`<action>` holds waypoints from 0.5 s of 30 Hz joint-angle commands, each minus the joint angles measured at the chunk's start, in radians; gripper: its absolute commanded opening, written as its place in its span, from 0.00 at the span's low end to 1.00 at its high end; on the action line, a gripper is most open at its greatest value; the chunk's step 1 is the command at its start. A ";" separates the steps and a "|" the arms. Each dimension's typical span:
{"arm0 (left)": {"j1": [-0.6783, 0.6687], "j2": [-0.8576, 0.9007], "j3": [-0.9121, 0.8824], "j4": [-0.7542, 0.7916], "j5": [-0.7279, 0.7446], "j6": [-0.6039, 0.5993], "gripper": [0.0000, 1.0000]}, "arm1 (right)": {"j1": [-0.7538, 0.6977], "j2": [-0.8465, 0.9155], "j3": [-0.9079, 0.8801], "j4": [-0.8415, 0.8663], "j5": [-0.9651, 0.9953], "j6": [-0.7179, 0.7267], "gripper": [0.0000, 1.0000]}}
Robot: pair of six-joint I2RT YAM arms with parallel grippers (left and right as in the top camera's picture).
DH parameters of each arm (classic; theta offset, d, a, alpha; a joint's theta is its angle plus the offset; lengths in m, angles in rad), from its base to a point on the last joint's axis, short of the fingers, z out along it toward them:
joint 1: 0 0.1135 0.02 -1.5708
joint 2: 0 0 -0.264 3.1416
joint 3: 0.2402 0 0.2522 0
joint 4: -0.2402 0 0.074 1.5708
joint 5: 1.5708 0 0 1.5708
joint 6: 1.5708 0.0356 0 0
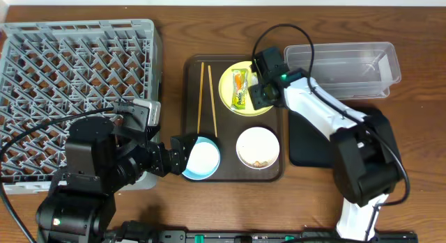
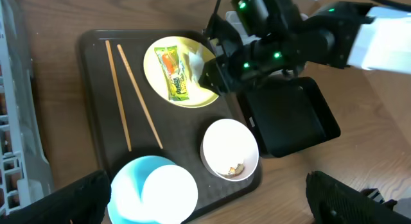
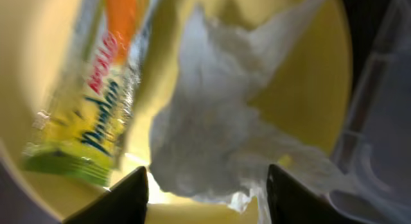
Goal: Sort waste into correct bins and load items into the dishwasher
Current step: 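Reach right gripper to yellow plate and grasp the crumpled tissue, then carry tissue with right gripper into clear plastic bin and release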
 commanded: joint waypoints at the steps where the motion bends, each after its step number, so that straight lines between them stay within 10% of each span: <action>1: 0.005 -0.001 0.018 0.000 -0.005 -0.005 0.98 | 0.009 0.003 0.012 -0.007 0.010 0.001 0.32; 5: 0.005 -0.001 0.018 0.000 -0.005 -0.006 0.98 | 0.010 -0.035 0.019 -0.029 0.005 0.018 0.01; 15: 0.005 -0.001 0.018 0.000 -0.005 -0.005 0.98 | -0.087 -0.397 0.074 -0.086 0.006 0.027 0.01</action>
